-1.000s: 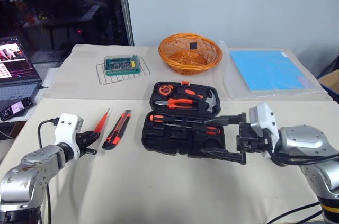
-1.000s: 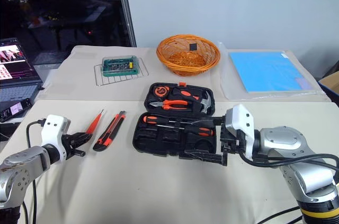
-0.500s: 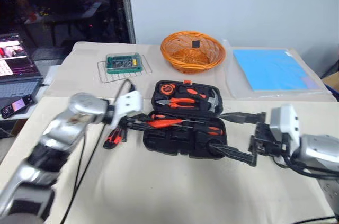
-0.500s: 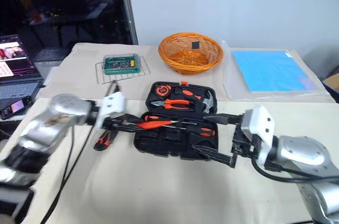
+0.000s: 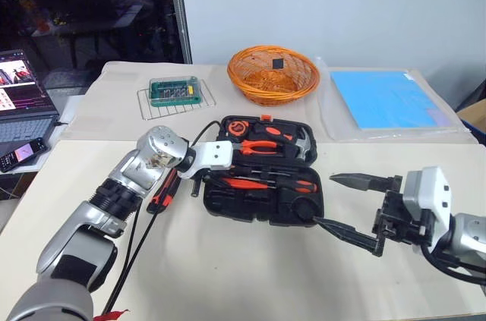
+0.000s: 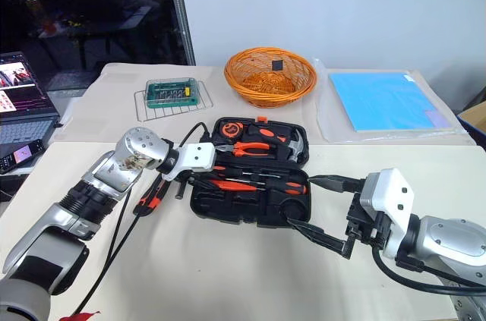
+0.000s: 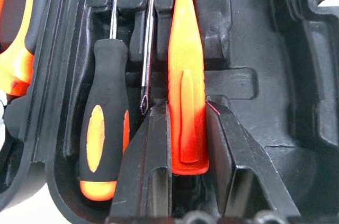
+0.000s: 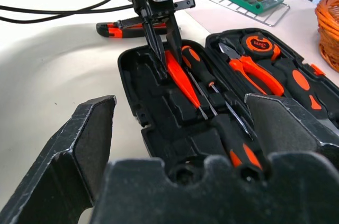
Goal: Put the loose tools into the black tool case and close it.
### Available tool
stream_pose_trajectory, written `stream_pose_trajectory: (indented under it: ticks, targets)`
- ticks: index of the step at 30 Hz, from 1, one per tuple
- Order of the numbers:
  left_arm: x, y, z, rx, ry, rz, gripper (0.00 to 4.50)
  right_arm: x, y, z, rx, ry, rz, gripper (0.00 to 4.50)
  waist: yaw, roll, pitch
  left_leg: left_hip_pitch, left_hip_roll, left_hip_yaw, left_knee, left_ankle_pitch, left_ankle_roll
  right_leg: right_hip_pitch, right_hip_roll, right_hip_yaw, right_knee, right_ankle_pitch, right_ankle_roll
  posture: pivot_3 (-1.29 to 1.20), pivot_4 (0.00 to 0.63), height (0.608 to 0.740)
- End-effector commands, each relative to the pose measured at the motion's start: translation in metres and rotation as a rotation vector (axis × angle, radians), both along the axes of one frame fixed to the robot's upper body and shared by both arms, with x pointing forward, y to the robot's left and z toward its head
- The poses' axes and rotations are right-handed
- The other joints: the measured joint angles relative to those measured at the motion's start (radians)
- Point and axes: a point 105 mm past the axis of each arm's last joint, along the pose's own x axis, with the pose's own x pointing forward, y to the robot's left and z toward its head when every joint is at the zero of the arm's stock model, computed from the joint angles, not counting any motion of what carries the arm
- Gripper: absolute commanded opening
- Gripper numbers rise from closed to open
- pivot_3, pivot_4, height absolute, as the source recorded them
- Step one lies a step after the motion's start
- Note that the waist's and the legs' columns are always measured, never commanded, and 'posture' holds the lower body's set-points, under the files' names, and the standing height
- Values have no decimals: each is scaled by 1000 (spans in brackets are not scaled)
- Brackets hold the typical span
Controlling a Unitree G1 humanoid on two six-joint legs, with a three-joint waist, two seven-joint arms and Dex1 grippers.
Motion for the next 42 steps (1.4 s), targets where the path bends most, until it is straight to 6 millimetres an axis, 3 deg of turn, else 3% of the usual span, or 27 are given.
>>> stream_pose_trajectory:
  ticks: [1,16,22,25,26,27,32,35,37,40,41,42]
  targets:
    - [-2,10,-7,58,24,21,511,-4,1,7,-8,-47,12,4500,-3,0,0,0,0,0,0,0,0,0,0,0,0,0,0,0,150,740]
    - [-7,24,-5,128,40,18,511,-6,1,3,-13,-35,21,4500,-9,0,0,1,1,0,0,0,0,0,1,0,1,1,1,0,150,740]
    - [-10,23,-10,149,53,12,511,-8,2,2,-10,-35,30,4500,-8,0,-1,1,1,0,0,0,0,0,1,0,1,1,1,0,150,740]
    - [-6,14,-7,113,44,22,511,-8,1,2,-13,-34,32,4500,-7,1,-1,1,0,0,0,0,0,0,1,1,1,1,1,0,150,740]
    - [-3,10,-6,98,33,27,1477,-8,1,2,-13,-34,31,4500,-6,1,-1,1,0,0,0,0,0,1,1,1,1,1,1,0,150,740]
    - [1,6,-4,80,14,38,1662,-7,0,1,-13,-35,31,4500,-6,1,-1,1,0,0,0,0,0,1,1,1,1,1,2,0,150,740]
    - [1,-1,-2,45,12,32,3477,-5,2,2,-12,-40,36,4500,-6,1,-2,1,0,0,1,0,0,2,1,0,1,1,2,0,150,740]
    - [1,-6,18,-81,23,53,4444,-6,3,2,-11,-36,43,4500,-5,2,-2,1,0,0,1,0,1,2,1,1,1,1,1,0,150,740]
    - [-4,-8,40,-217,65,68,4444,-7,2,2,-12,-35,42,4500,-4,1,-1,1,0,-1,3,0,1,2,1,0,2,1,2,0,150,740]
    - [-11,-5,56,-354,139,112,4444,-7,1,2,-11,-36,34,4500,-6,1,-1,-1,1,-2,5,-1,1,1,1,0,2,1,2,0,150,740]
    - [-10,-3,56,-386,158,147,3881,-6,1,1,-10,-36,32,4500,-6,1,-1,-1,0,-2,5,-1,2,1,0,0,2,1,2,0,150,740]
    - [-12,-1,53,-406,156,156,3707,-6,1,1,-9,-36,32,4500,-6,1,-1,-1,0,-2,5,-1,2,1,0,0,1,1,3,0,150,740]
